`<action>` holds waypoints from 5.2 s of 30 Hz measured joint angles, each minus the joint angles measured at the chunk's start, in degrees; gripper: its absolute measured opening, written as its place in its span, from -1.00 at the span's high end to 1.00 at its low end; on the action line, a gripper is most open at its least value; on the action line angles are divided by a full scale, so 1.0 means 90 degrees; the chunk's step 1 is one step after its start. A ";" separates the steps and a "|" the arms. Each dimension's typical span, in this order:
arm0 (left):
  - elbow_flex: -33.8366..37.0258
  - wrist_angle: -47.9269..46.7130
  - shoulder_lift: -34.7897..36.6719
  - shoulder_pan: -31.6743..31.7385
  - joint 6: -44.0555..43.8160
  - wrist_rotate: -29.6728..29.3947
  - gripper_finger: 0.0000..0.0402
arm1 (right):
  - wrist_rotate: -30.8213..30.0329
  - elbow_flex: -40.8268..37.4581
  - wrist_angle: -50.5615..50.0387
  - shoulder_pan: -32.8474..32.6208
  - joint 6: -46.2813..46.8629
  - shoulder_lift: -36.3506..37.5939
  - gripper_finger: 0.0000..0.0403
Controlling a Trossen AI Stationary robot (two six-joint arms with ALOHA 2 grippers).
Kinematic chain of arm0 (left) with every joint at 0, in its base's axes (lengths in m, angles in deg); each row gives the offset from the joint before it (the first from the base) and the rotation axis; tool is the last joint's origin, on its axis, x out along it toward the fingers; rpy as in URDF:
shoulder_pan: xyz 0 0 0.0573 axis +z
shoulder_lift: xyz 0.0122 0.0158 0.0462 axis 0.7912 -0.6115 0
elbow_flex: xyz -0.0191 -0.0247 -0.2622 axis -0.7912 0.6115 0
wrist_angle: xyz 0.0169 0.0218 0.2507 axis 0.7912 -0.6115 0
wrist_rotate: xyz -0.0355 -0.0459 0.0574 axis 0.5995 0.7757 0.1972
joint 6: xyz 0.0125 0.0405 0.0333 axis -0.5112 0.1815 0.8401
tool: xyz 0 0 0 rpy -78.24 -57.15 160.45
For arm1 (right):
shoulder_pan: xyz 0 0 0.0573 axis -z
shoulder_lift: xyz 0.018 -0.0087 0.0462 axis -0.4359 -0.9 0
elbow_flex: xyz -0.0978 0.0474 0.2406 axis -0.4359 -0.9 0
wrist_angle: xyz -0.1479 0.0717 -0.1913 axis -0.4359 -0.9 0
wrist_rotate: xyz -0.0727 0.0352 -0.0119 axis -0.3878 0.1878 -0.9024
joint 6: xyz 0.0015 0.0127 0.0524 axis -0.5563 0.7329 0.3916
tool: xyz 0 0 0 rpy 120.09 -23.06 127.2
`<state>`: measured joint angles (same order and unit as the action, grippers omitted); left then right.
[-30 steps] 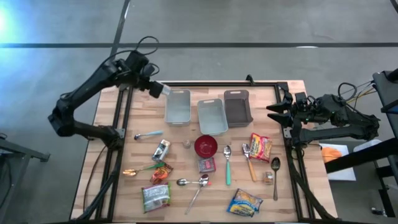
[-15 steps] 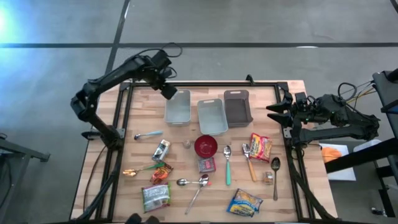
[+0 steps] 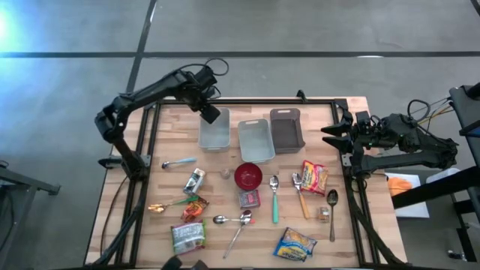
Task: Pick & Place Food Item
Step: Put the white seasoning bottle into the left white bin, then put the light blue spoon into the right white bin
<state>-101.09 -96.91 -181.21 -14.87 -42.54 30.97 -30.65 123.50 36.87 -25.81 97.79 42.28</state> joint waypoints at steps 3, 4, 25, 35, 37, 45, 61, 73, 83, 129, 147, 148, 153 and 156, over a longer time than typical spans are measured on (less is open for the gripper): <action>0.0001 0.0011 -0.0134 -0.0013 0.0054 -0.0021 0.04 | 0.0000 0.0000 0.0000 0.0000 0.0055 0.0000 0.03; 0.0001 0.0007 -0.0180 -0.0011 0.0110 -0.0029 0.04 | 0.0000 0.0000 0.0000 -0.0001 0.0085 0.0000 0.03; 0.0013 0.0121 -0.0835 0.0227 0.0603 -0.0333 0.04 | -0.0001 0.0000 0.0002 0.0000 0.0168 0.0000 0.03; 0.0362 0.0286 -0.0892 0.0290 0.0611 -0.0184 0.04 | -0.0001 0.0000 0.0002 0.0000 0.0168 0.0000 0.03; 0.0495 0.0349 -0.0862 0.0290 0.0574 -0.0147 0.04 | -0.0001 0.0000 0.0003 0.0000 0.0168 0.0000 0.03; 0.0592 0.0464 -0.0854 0.0290 0.0415 -0.0143 -0.07 | -0.0002 0.0000 0.0009 0.0000 0.0187 0.0000 0.03; 0.0596 0.0415 -0.0750 0.0286 0.0334 -0.0157 -0.80 | -0.0002 0.0000 0.0010 0.0000 0.0193 0.0000 0.03; 0.0910 0.0034 0.0968 0.0168 0.0284 0.0424 -0.61 | -0.0019 0.0000 0.0172 0.0002 -0.0078 0.0000 0.03; 0.2637 0.0143 0.3193 -0.0572 -0.0173 0.0621 -0.36 | -0.0020 0.0000 0.1715 0.0002 -0.0131 -0.0044 0.03; 0.6649 0.2532 0.4235 -0.2731 -0.2458 -0.0520 -0.23 | -0.0653 0.0418 0.2239 -0.0002 -0.0959 -0.1615 0.03; 0.6496 0.2673 0.2636 -0.2678 -0.2660 -0.0590 -0.23 | -0.0614 0.0418 0.2242 -0.0002 -0.0809 -0.1609 0.03; 0.6430 0.2640 0.2517 -0.2678 -0.2609 -0.0575 -0.23 | -0.0614 0.0418 0.2241 -0.0001 -0.0808 -0.1608 0.03; 0.6229 0.2565 0.2347 -0.2676 -0.2353 -0.0487 -0.03 | -0.0607 0.0418 0.2244 -0.0002 -0.0789 -0.1608 0.03; 0.6186 0.2584 0.2333 -0.2676 -0.2330 -0.0335 0.30 | -0.0593 0.0418 0.2241 -0.0002 -0.0789 -0.1608 0.03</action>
<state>-45.42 -73.65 -160.21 -38.95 -63.51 27.95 -35.98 127.26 57.04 -25.83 90.69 27.81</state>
